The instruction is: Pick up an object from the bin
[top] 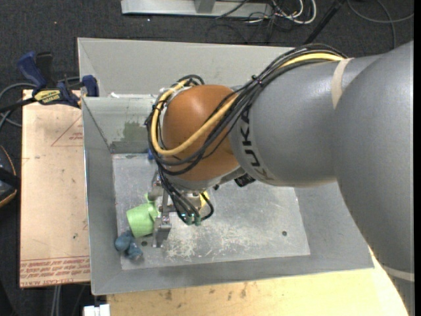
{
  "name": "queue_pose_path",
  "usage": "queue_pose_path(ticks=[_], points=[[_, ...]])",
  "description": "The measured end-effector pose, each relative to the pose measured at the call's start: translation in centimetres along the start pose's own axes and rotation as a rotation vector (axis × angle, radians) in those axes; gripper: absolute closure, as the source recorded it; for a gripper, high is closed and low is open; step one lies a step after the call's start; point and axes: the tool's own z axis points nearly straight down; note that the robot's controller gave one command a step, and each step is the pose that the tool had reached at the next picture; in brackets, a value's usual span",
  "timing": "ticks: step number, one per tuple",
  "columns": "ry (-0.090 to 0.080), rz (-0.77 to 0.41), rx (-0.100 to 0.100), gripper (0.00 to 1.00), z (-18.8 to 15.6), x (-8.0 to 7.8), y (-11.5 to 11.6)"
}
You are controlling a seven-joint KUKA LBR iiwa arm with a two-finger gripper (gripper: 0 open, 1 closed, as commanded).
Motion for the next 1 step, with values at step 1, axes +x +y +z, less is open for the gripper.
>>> queue_pose_path(ticks=[1], points=[[-0.004, -0.123, 0.000, 0.00, 8.59, -2.24, 0.89]])
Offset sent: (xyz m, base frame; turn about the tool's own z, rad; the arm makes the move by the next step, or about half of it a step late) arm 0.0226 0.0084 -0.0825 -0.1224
